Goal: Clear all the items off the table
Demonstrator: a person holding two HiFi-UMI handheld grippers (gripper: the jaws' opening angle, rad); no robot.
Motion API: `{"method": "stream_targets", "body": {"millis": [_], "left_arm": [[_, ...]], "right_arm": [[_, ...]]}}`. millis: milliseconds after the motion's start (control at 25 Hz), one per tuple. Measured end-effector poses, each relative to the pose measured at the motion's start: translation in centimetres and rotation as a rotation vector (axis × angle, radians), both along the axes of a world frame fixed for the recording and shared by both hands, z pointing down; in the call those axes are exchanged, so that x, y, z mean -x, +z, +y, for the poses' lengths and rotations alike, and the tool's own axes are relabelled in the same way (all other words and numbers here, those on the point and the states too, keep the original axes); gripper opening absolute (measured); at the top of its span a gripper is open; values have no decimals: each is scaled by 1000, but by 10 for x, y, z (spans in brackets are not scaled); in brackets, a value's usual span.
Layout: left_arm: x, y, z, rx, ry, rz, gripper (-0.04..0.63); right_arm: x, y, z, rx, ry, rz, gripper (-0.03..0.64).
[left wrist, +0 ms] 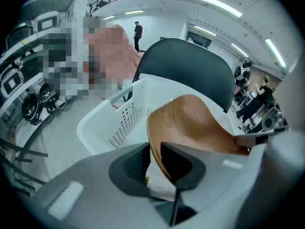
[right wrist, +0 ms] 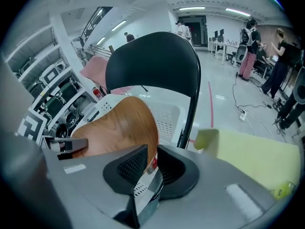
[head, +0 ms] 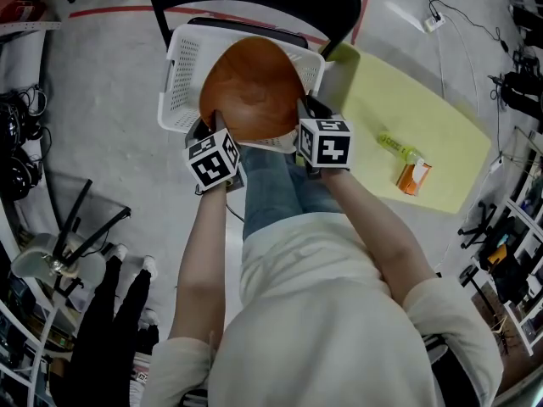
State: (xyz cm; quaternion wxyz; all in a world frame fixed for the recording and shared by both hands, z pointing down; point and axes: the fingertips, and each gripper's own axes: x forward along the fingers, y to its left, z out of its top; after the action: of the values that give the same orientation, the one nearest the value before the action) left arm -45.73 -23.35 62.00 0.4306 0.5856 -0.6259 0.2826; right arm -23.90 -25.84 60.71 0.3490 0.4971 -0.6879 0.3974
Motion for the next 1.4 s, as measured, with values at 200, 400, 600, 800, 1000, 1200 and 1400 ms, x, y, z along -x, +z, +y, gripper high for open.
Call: {"method": "stream_targets", "body": {"millis": [200, 400, 600, 800, 1000, 1200, 1400], "left_arm": [[-2, -1, 0, -9, 4, 11, 86], [-6, 0, -1, -7, -9, 44, 120], [-9, -2, -1, -17, 0, 55, 163], [-13, -3, -2, -29, 2, 79, 198], [-16, -4, -3, -41, 38, 69, 218], [-18, -4, -4, -42, 52, 70, 221], [-17, -3, -3, -38, 48, 72, 215]], "right_arm": [[0, 1, 0, 1, 0, 4, 61], [-1, 2, 0, 0, -2, -3, 63], [1, 1, 0, -6, -10, -8, 64], [0, 2, 1, -10, -19, -4, 66], [0, -3, -3, -30, -29, 2, 63], [1, -3, -4, -35, -29, 0, 61], [3, -4, -1, -35, -39, -2, 61]]}}
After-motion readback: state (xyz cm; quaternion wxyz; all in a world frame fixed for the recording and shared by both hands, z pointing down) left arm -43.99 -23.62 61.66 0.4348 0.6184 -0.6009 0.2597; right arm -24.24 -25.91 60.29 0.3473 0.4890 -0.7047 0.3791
